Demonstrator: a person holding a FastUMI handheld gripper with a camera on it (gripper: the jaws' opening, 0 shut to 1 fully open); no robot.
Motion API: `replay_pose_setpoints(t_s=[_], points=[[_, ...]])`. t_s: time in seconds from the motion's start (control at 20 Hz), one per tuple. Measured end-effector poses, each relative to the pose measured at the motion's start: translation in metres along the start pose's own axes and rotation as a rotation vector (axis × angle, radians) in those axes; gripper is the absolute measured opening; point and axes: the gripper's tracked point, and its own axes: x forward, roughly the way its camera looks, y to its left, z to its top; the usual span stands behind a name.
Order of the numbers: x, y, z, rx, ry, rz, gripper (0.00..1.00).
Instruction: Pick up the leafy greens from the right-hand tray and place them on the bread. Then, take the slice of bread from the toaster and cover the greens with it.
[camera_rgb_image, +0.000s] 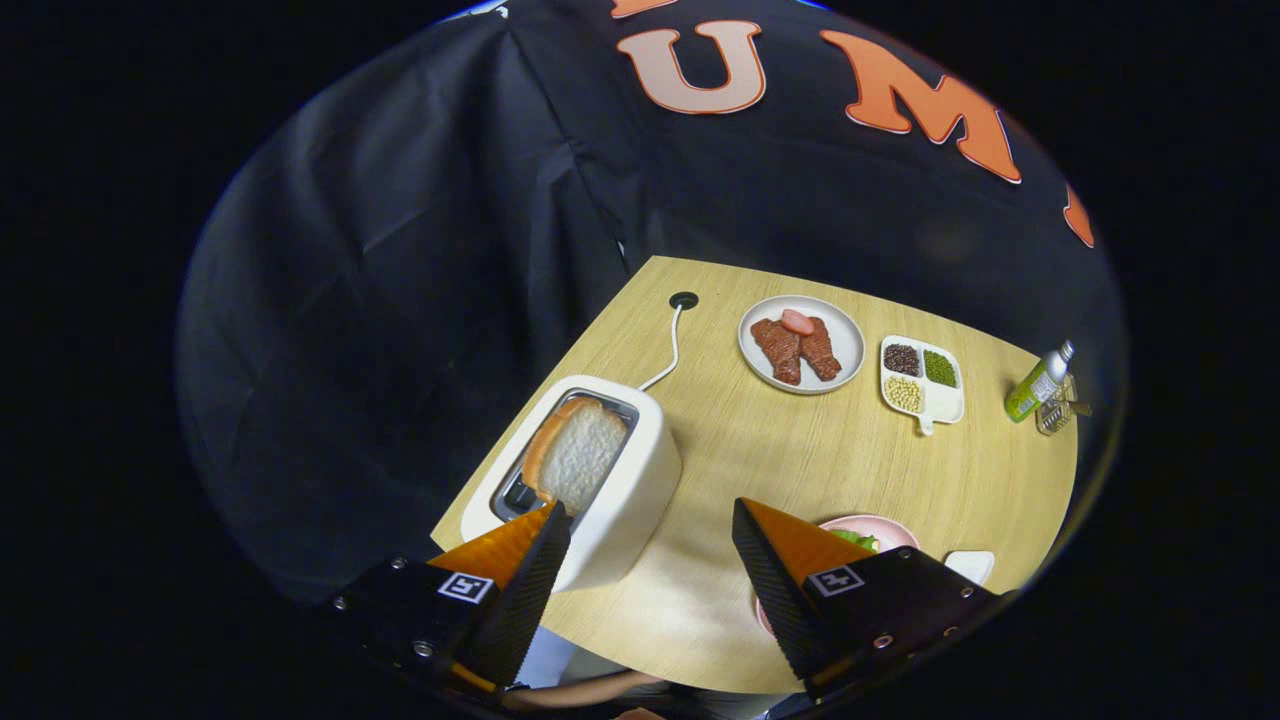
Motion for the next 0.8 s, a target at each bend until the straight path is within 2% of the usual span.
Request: replay_pose_setpoints(t_s=[0.45, 0.55, 0.8], points=[[0.040, 0.051, 0.013, 0.046, 0.068, 0.014, 0.96], [0.051, 0.052, 0.013, 0.048, 0.087, -0.004, 0.95], [0.078, 0.046, 0.007, 0.083, 0.121, -0.079, 0.85]])
